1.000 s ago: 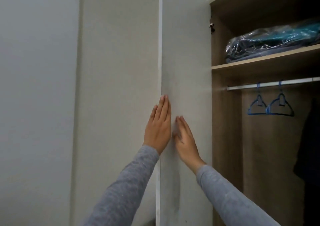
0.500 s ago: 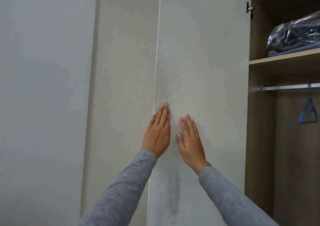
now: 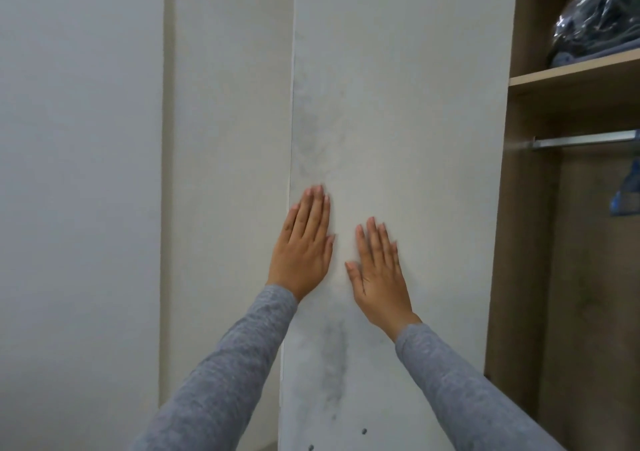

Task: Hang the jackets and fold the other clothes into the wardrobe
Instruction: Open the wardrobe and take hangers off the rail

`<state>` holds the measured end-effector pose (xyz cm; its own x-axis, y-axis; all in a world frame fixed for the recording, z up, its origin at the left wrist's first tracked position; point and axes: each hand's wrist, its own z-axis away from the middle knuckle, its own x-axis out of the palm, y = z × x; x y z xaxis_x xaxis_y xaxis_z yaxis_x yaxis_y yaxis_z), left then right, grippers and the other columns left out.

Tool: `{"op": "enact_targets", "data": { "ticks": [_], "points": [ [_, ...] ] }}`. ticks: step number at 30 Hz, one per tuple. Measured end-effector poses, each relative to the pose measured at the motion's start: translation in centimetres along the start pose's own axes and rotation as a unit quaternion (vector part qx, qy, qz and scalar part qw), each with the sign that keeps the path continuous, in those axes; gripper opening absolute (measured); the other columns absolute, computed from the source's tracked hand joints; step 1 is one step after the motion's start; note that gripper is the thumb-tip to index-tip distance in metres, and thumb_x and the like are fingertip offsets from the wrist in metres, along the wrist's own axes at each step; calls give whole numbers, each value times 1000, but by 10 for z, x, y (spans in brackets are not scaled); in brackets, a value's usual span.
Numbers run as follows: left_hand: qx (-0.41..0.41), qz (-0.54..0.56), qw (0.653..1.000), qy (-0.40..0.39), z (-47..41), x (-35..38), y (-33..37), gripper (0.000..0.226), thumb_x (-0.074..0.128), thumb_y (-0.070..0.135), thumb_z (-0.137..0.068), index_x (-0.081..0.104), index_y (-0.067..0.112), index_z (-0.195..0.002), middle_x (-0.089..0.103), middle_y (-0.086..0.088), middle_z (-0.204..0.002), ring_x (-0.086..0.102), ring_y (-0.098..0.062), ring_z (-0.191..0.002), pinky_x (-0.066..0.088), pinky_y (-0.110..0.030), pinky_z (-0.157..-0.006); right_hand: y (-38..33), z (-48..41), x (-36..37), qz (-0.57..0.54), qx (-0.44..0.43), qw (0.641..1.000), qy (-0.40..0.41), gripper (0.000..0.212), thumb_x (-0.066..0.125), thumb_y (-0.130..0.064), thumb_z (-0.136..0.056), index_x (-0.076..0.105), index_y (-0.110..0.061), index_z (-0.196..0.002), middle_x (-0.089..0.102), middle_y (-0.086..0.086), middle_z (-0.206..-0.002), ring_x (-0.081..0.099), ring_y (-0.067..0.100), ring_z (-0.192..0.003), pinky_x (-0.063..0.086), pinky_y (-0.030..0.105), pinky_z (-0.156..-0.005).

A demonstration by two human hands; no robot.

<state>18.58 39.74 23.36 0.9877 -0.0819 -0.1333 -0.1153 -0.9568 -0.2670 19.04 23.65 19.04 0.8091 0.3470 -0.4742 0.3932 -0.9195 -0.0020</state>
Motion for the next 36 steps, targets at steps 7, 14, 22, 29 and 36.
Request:
{"op": "enact_targets", "data": {
  "ticks": [7,14,22,29,36],
  "points": [
    [-6,0,1000,-21,14,3,1,56,29,28,-96,31,-1,-144,27,-15,-152,21,-27,-142,21,-40,-114,19,7,-17,7,-42,994,-97,65,14,-45,-91,-9,-21,-147,-16,-7,-154,-18,6,-142,-3,32,-119],
    [-64,118,990,-47,18,-9,77,56,28,25,-96,28,-1,-145,26,-13,-153,19,-23,-142,12,-35,-116,68,36,-93,55,-37,989,-131,58,27,-33,-100,-2,-25,-150,-15,-10,-155,-20,5,-141,-8,31,-118],
    [-58,354,930,-82,25,-20,281,56,18,31,-99,24,0,-145,19,-14,-154,17,-24,-143,12,-36,-116,158,81,-212,206,-2,975,-86,59,37,-26,-98,12,-20,-151,3,-4,-159,-6,9,-145,-7,31,-117],
    [-7,577,812,-90,-4,-75,454,55,23,31,-101,12,4,-148,11,-12,-156,6,-19,-145,0,-28,-119,246,124,-324,404,58,909,-80,57,35,-26,-94,26,-14,-149,21,6,-157,13,16,-145,10,37,-117],
    [22,751,651,-108,-16,-121,570,62,11,47,-99,7,10,-149,4,1,-157,0,-6,-145,-3,-15,-115,289,143,-389,548,95,817,-153,54,29,-24,-93,37,-5,-143,30,12,-152,22,24,-144,15,36,-118]
  ]
}}
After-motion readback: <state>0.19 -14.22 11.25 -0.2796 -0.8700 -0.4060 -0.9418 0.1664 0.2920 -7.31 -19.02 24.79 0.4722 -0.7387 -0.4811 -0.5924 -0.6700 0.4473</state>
